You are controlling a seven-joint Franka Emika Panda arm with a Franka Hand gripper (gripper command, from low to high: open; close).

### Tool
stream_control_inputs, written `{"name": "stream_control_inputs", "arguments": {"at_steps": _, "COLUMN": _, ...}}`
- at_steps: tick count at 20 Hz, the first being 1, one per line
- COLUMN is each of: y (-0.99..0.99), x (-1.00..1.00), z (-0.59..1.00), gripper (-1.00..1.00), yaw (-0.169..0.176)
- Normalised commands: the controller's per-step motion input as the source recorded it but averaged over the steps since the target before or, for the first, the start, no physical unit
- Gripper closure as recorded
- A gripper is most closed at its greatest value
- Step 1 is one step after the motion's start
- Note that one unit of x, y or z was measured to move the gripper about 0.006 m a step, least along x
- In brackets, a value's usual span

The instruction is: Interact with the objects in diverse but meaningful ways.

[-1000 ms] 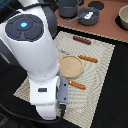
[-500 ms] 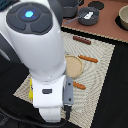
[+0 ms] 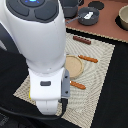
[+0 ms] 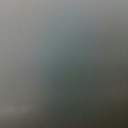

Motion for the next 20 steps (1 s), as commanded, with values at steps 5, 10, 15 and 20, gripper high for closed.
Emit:
{"name": "stream_control_inputs", "arguments": {"at_steps": 5, "y": 0.56, "x": -0.71, "z": 0.0, "gripper": 1.0, "yaw": 0.001}}
{"name": "stream_control_inputs", "arguments": {"at_steps": 10, "y": 0.58, "x": -0.64, "z": 0.0, "gripper": 1.0, "yaw": 0.01}}
{"name": "stream_control_inputs", "arguments": {"at_steps": 15, "y": 0.57, "x": -0.56, "z": 0.0, "gripper": 1.0, "yaw": 0.025}}
{"name": "stream_control_inputs", "arguments": {"at_steps": 20, "y": 0.55, "x": -0.54, "z": 0.0, "gripper": 1.0, "yaw": 0.033}}
